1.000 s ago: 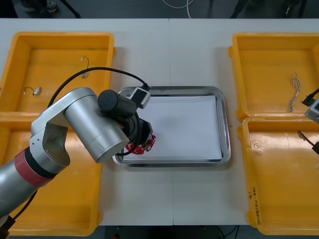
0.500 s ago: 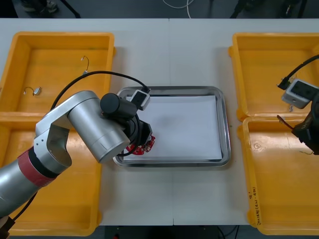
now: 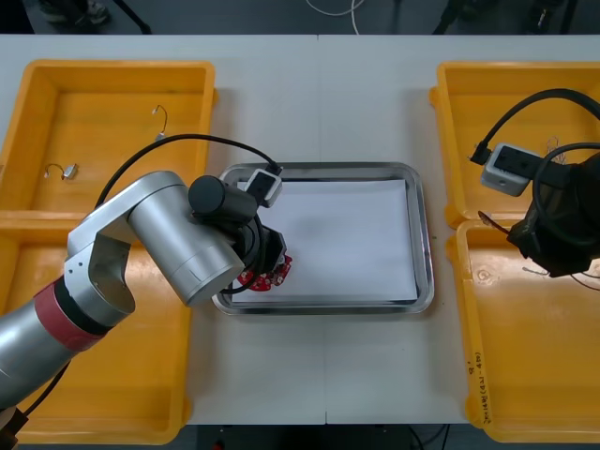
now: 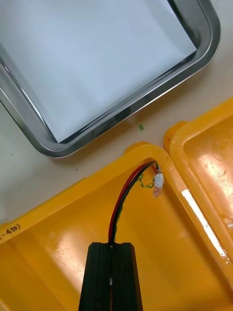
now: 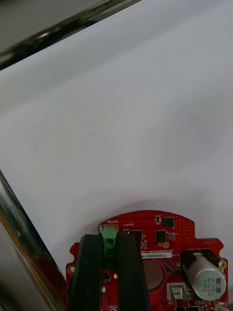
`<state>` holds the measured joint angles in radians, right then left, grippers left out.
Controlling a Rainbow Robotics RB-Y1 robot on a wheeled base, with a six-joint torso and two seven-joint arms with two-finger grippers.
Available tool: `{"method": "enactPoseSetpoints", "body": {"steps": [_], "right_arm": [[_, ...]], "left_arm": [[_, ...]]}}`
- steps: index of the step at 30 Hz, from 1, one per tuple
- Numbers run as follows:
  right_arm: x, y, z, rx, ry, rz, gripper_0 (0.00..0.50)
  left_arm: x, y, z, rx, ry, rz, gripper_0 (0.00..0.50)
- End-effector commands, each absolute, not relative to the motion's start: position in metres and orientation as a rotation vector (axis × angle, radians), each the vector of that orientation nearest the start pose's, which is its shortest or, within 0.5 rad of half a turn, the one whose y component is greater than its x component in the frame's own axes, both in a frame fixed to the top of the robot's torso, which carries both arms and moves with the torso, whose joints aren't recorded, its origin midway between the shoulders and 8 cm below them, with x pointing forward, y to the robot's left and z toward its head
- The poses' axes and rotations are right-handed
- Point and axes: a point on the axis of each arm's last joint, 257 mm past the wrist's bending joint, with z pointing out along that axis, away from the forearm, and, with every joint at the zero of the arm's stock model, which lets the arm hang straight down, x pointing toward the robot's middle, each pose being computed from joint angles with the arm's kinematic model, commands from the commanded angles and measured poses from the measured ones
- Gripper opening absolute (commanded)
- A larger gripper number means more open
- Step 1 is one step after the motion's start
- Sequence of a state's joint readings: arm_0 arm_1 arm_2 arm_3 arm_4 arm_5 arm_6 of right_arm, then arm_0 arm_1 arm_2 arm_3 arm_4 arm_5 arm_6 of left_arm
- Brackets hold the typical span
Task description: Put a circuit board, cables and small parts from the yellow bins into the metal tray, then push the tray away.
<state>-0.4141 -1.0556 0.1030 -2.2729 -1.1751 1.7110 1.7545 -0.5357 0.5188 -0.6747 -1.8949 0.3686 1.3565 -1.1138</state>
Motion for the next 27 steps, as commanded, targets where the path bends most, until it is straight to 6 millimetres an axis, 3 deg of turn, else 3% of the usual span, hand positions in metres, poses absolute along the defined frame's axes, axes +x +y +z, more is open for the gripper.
{"method": "enactPoseSetpoints", "body": {"steps": [1,12,13,14,15,16,27], "right_arm": [[0.385,-0.252,-0.125,-1.375,2.336,-0.182,0.000],[0.393,-0.241,-0.122,-1.427,2.323,-0.192,0.000],[0.395,-0.240,-0.120,-1.428,2.322,-0.195,0.000],[0.395,-0.240,-0.120,-1.431,2.324,-0.193,0.000],[0.396,-0.240,-0.120,-1.430,2.325,-0.191,0.000],[0.396,-0.241,-0.120,-1.427,2.328,-0.189,0.000],[0.398,-0.242,-0.119,-1.417,2.340,-0.177,0.000]], "left_arm": [[0.473,0.057,-0.260,0.573,2.375,-0.104,0.000],[0.473,0.056,-0.262,0.565,2.382,-0.119,0.015],[0.472,0.055,-0.262,0.561,2.387,-0.127,0.296],[0.472,0.055,-0.262,0.559,2.388,-0.127,0.352],[0.471,0.054,-0.262,0.556,2.388,-0.131,0.481],[0.471,0.054,-0.262,0.553,2.390,-0.134,0.500],[0.471,0.053,-0.259,0.524,2.393,-0.153,0.500]]}}
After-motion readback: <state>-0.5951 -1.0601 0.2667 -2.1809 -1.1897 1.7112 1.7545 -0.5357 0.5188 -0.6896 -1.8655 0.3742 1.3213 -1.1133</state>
